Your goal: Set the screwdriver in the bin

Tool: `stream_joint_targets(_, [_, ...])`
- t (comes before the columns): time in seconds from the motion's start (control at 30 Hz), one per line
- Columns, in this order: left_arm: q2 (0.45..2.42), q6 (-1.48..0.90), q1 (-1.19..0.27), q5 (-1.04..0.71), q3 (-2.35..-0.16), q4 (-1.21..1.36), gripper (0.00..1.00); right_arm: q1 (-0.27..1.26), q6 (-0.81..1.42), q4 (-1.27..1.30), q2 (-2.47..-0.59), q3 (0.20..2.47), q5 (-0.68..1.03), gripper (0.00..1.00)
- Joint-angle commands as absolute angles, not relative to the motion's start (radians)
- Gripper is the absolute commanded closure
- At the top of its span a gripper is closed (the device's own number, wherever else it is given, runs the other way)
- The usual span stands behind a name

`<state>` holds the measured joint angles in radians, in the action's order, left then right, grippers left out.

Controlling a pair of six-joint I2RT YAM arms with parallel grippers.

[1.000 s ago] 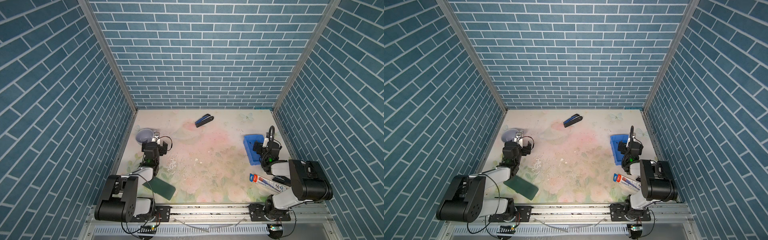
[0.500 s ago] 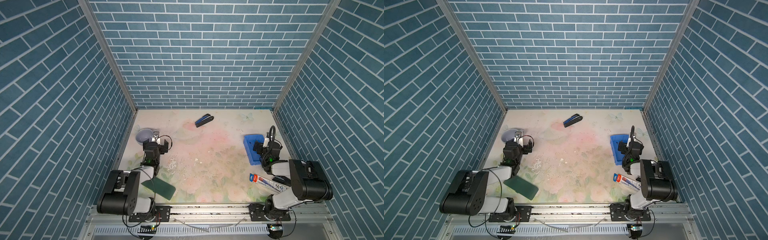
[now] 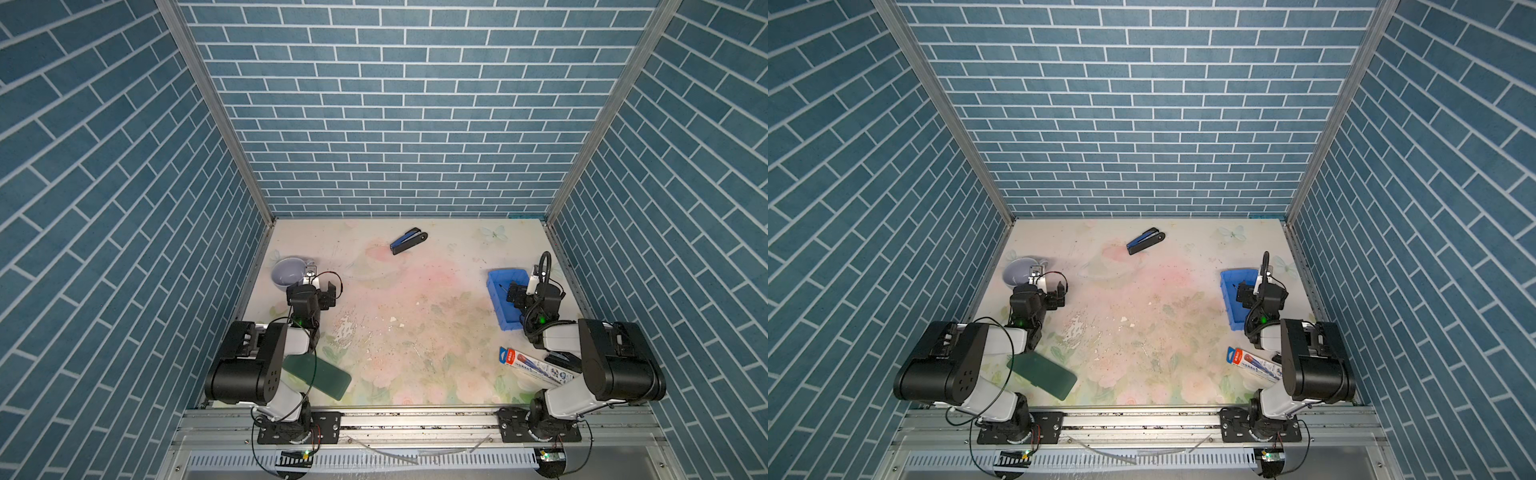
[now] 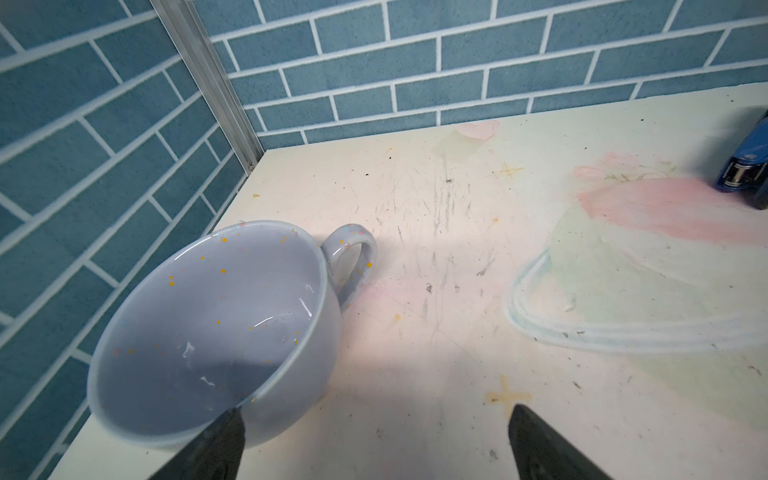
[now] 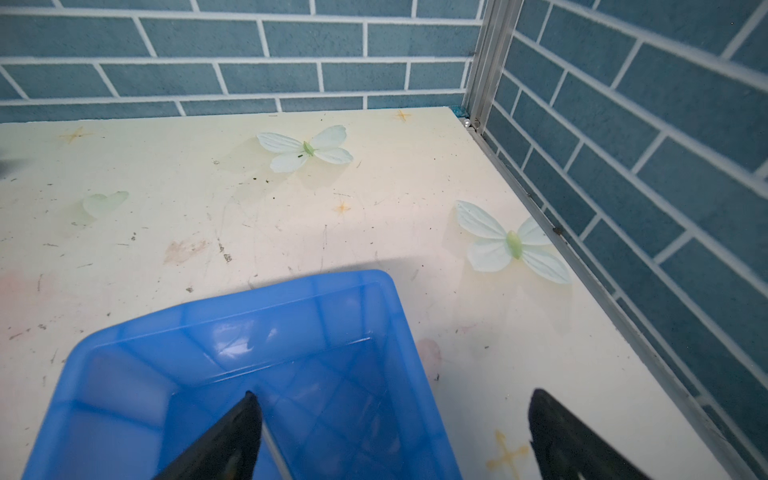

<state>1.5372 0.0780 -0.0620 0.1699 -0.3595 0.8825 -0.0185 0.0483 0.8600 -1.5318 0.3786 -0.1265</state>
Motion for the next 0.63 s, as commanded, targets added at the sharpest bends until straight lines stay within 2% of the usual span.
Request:
stream_joint_targets(0.0, [1.532, 0.066, -0.055, 0.162, -0.375, 0.894, 0.0, -0.025, 0.068, 0.871, -1.537, 0.39, -0.124, 0.01])
stream_joint_targets(0.47, [1.536, 0.066, -0.054, 0.159, -0.379, 0.89, 0.0, -0.033, 0.071, 0.865, -1.537, 0.391, -0.107, 0.01])
stream_joint_targets(0.6, [1.533, 0.069, -0.054, 0.16, -0.372, 0.901, 0.0, -0.033, 0.072, 0.944, -1.528, 0.347, -0.112, 0.02])
